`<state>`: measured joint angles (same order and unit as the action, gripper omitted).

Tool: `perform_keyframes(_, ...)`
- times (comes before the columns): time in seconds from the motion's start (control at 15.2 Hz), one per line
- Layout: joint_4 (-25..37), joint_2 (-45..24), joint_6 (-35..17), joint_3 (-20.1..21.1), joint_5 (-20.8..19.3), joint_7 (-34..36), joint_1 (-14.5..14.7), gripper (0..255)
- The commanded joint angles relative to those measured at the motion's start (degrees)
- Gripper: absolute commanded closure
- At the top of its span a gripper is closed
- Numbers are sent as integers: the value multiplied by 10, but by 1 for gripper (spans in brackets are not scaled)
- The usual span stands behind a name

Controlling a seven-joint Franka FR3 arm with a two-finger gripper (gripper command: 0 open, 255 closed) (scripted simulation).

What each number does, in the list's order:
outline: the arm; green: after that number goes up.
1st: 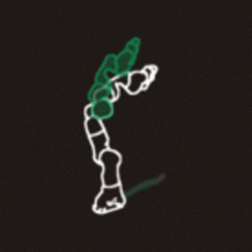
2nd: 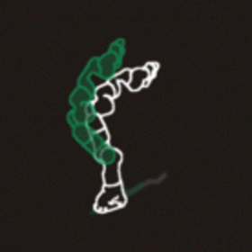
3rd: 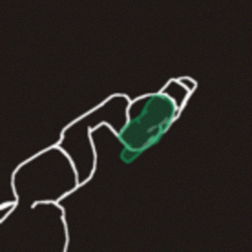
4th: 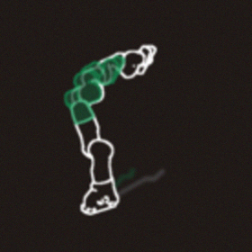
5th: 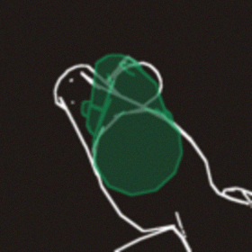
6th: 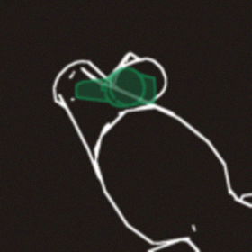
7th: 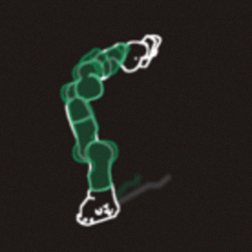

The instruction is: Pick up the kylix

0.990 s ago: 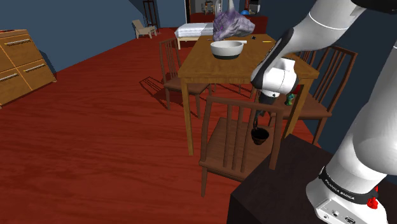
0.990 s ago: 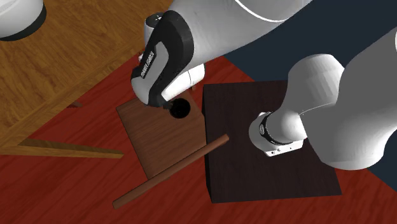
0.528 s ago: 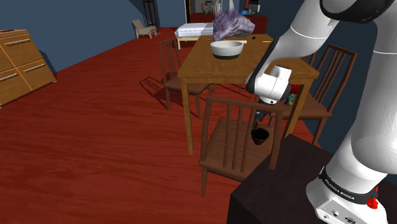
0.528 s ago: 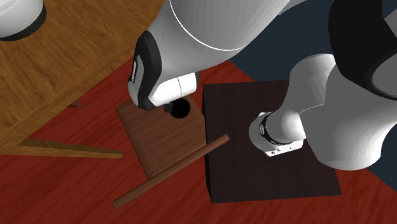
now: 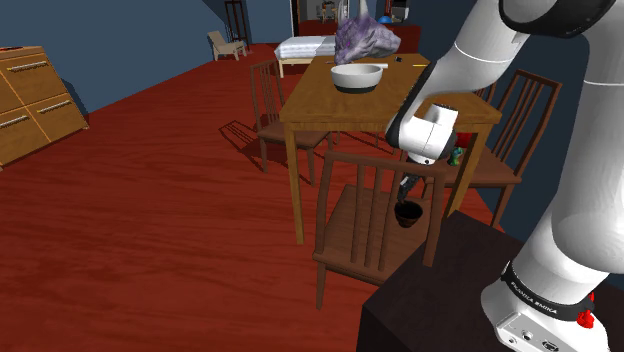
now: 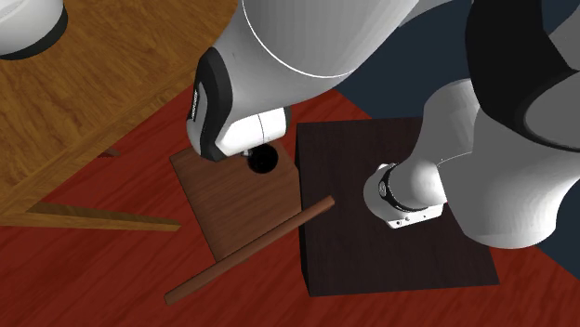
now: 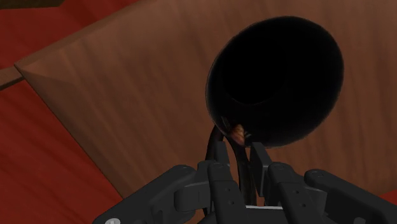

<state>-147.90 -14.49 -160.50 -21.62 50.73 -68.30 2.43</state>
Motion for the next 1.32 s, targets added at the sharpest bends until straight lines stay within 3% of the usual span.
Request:
perform_keyframes(0.0,0,0,0,0,0,0,0,255)
perform_keyframes(0.13,0,0,0,0,-1,0,0,255)
perform_keyframes(0.66,-28,84,29,-63,-151,122,38,255)
perform_keyframes(1.12,-40,158,66,-89,-286,229,41,255)
perform_keyframes(1.25,-40,160,67,-88,-289,231,39,255)
